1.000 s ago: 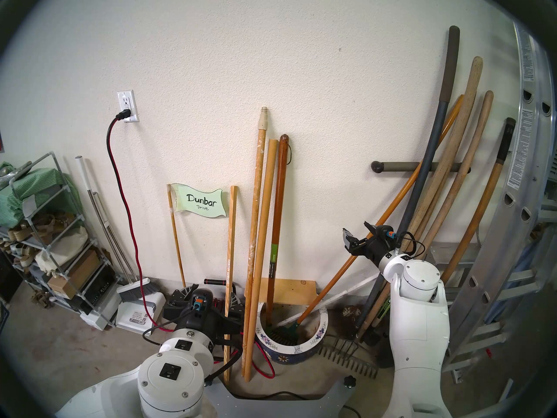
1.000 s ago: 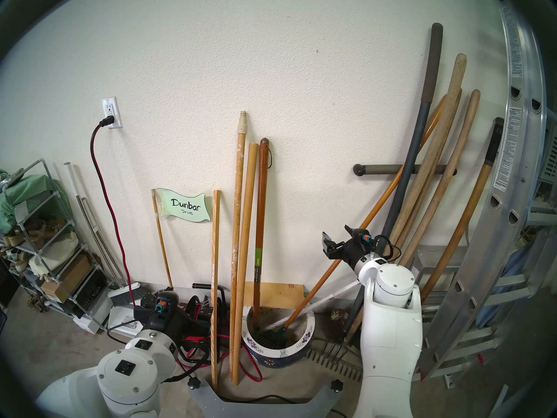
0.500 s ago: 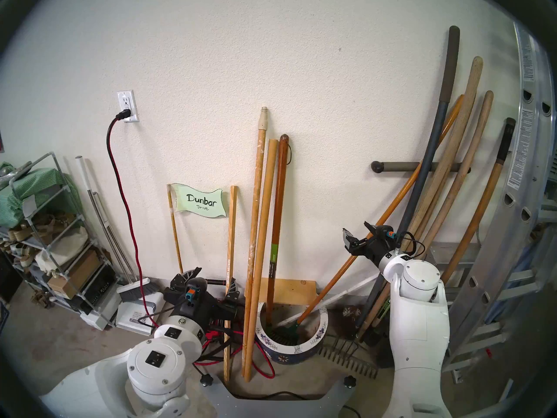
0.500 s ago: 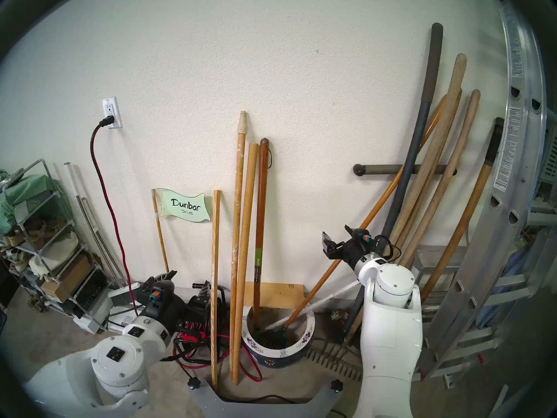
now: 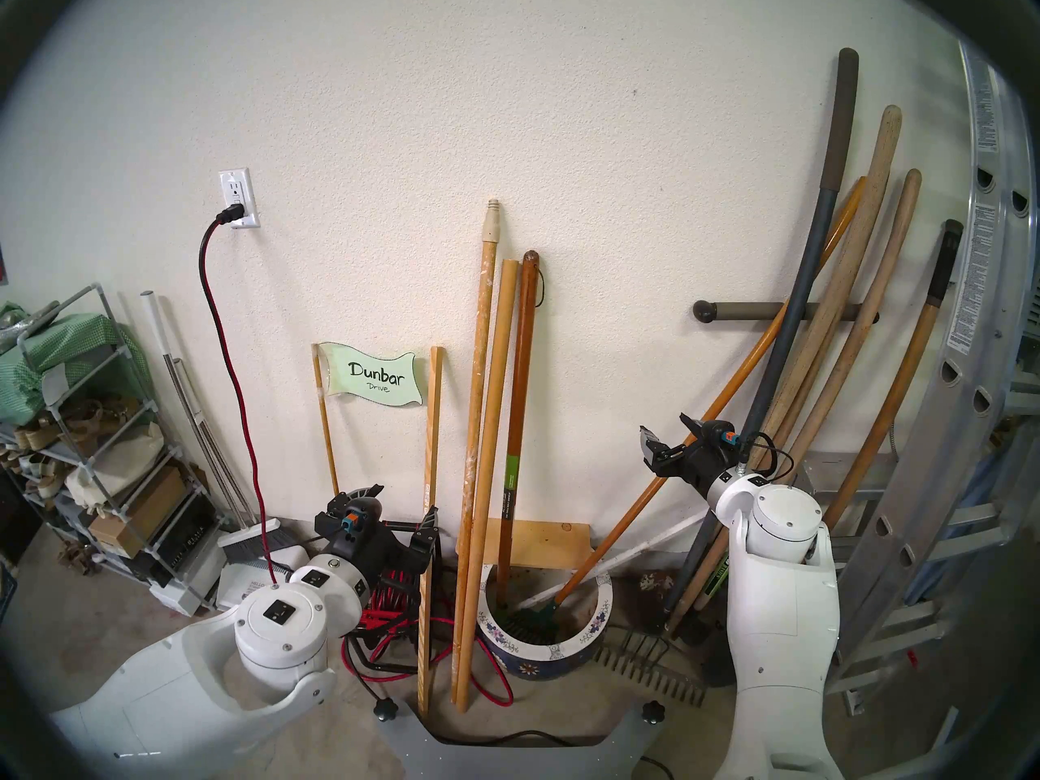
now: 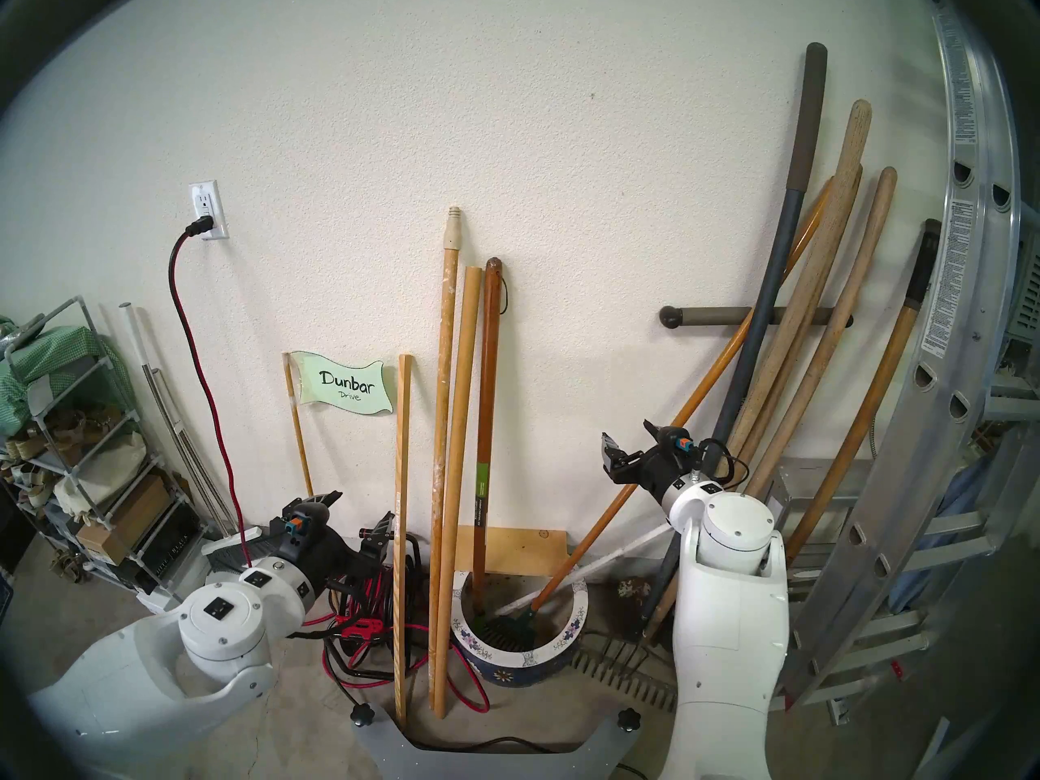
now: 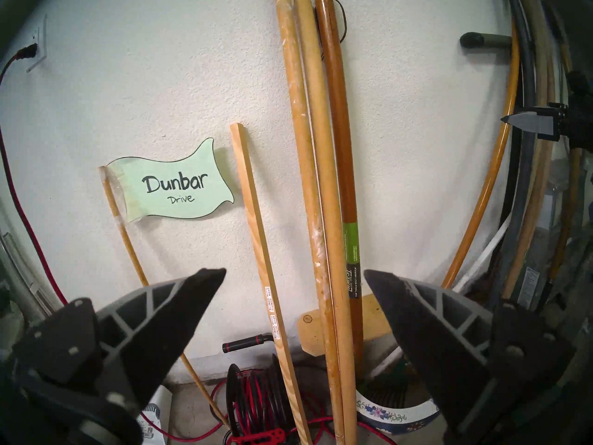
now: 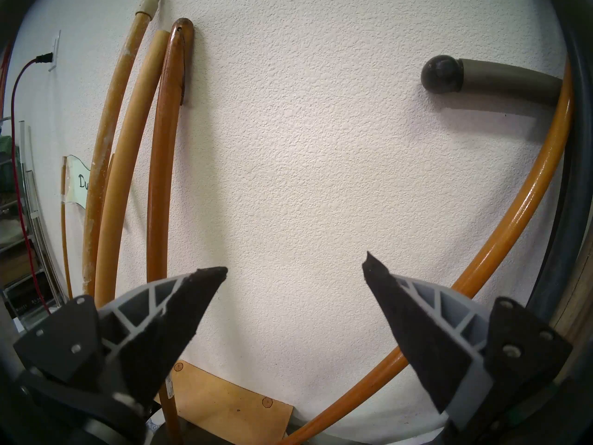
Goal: Put wooden sticks into the pot
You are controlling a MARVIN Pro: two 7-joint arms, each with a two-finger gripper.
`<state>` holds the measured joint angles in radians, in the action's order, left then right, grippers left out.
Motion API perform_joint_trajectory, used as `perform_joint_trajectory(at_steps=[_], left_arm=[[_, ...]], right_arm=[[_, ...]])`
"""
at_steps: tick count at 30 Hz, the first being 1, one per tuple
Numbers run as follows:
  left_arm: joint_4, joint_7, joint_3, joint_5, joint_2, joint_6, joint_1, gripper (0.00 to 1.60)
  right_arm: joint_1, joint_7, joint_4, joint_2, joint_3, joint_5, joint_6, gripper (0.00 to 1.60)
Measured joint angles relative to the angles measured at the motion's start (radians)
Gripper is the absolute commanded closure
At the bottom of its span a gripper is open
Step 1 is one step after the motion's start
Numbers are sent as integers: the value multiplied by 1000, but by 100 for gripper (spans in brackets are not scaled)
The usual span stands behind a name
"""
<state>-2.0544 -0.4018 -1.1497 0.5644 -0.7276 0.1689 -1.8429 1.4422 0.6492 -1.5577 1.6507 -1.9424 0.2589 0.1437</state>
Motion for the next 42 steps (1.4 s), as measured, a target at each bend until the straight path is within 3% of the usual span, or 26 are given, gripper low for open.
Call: perform_joint_trajectory(at_steps=[13, 28, 42], left_arm=[[172, 205, -1, -49, -118, 47, 157, 0], [377, 304, 67, -115, -240, 93, 326, 0], [573, 398, 94, -94, -304, 39, 442, 0]], right_arm=[[0, 0, 0, 0, 0, 0, 0, 0], [0, 0, 0, 0, 0, 0, 0, 0], [0, 0, 0, 0, 0, 0, 0, 0]])
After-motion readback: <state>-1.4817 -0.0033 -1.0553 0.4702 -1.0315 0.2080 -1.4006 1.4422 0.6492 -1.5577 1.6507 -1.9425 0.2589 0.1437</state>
